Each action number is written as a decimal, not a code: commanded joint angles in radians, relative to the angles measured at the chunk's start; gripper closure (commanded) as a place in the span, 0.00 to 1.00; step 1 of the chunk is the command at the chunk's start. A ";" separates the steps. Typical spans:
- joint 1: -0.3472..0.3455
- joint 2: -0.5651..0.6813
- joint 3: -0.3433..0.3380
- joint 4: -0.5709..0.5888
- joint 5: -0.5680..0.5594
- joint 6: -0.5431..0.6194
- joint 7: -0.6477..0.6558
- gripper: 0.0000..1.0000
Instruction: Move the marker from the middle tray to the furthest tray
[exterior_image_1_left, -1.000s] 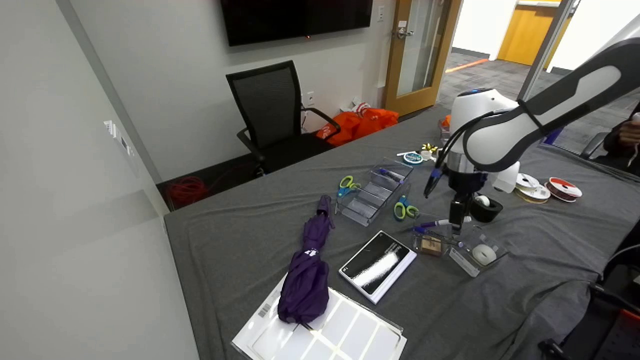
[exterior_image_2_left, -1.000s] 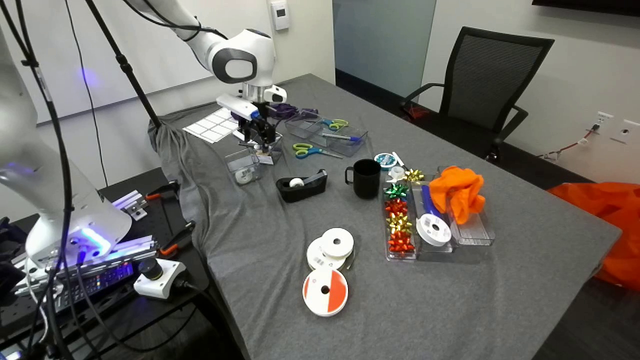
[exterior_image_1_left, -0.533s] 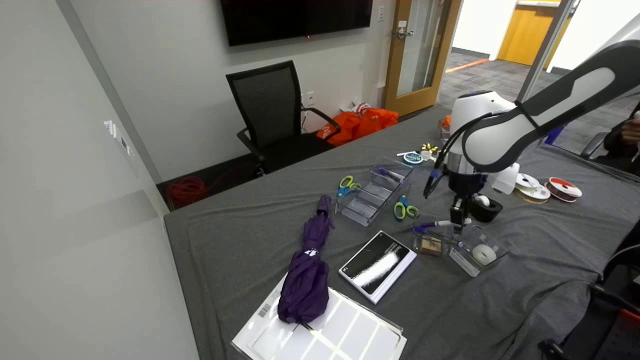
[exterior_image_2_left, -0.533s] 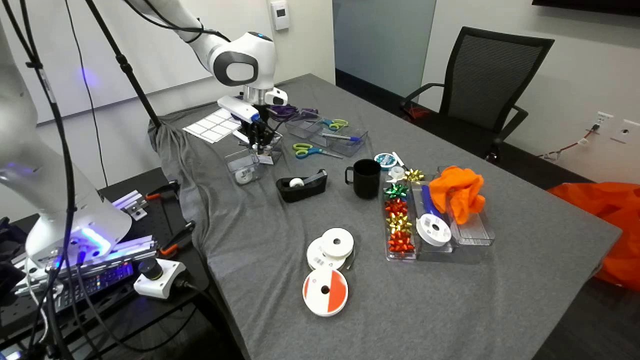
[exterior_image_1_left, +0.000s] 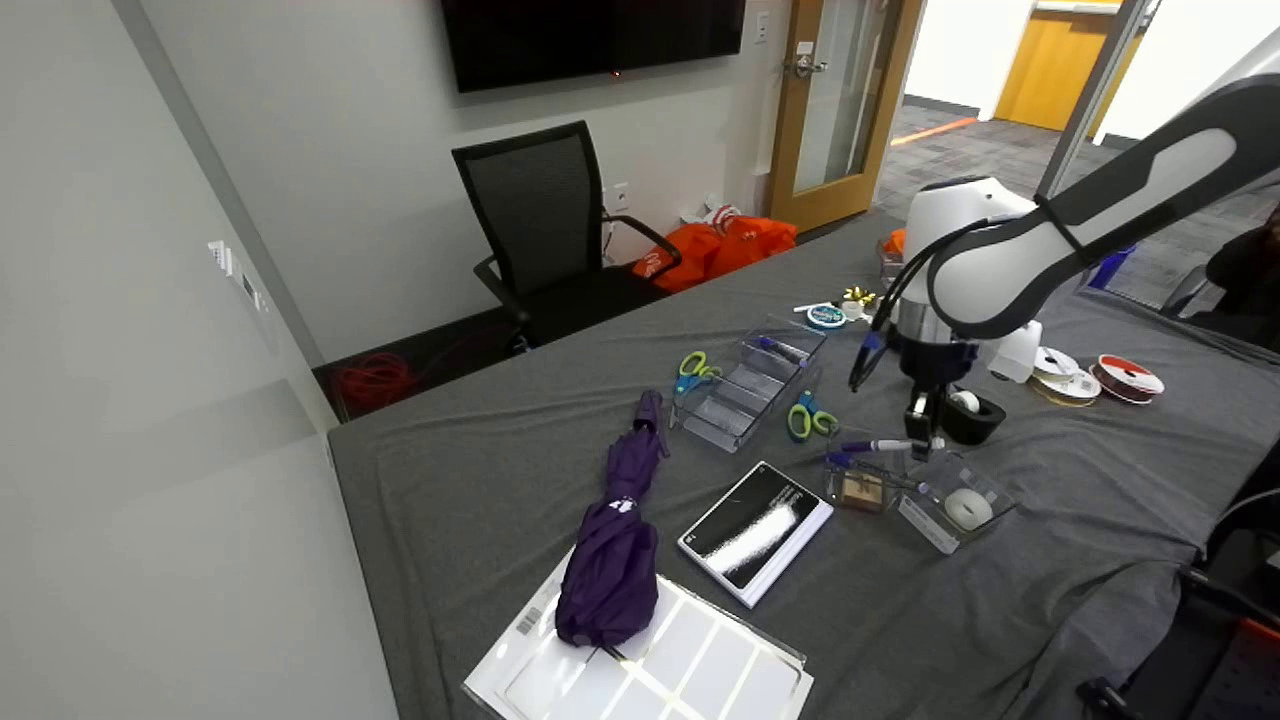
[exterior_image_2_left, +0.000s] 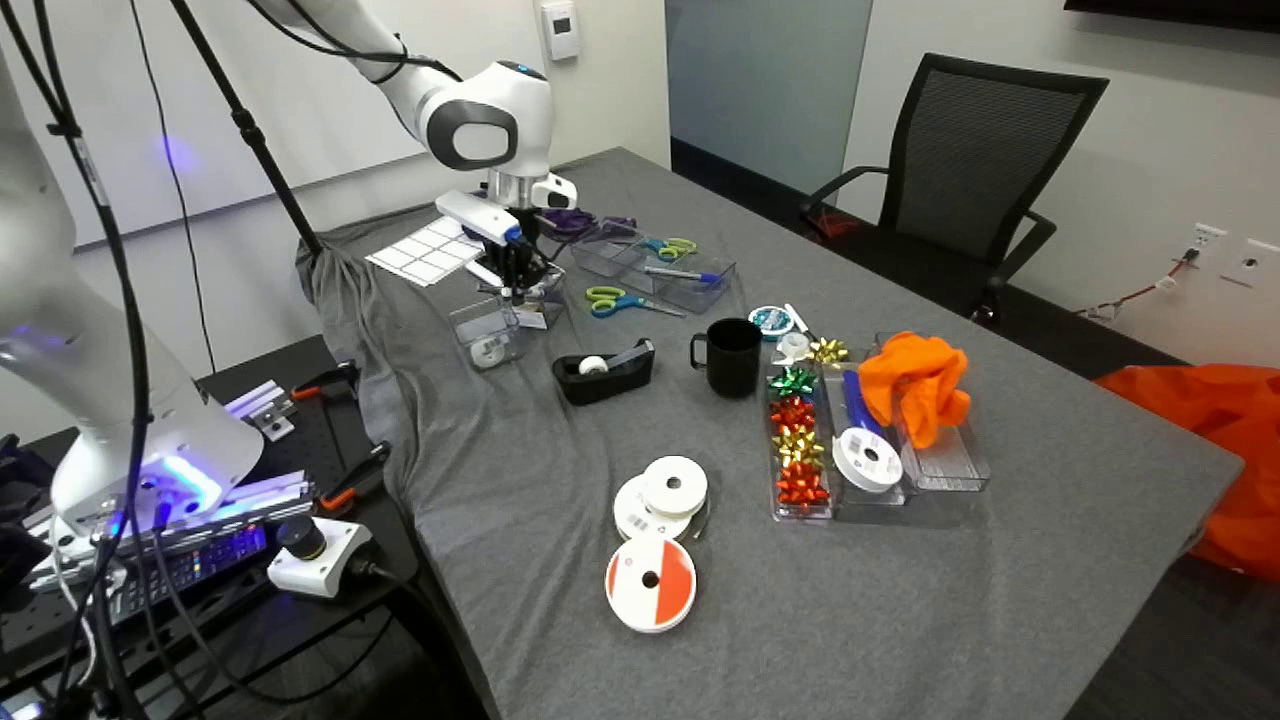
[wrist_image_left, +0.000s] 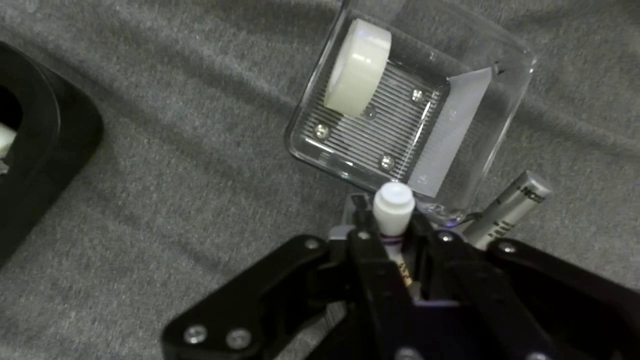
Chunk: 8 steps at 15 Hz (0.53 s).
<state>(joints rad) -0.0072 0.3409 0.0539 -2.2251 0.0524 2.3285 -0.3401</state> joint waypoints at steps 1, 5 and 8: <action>-0.014 -0.085 0.006 -0.021 -0.013 -0.097 -0.006 0.96; -0.014 -0.155 0.007 -0.005 0.033 -0.190 0.001 0.96; -0.014 -0.180 0.005 0.022 0.141 -0.163 0.029 0.96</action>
<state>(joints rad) -0.0089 0.1899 0.0537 -2.2220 0.1113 2.1694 -0.3293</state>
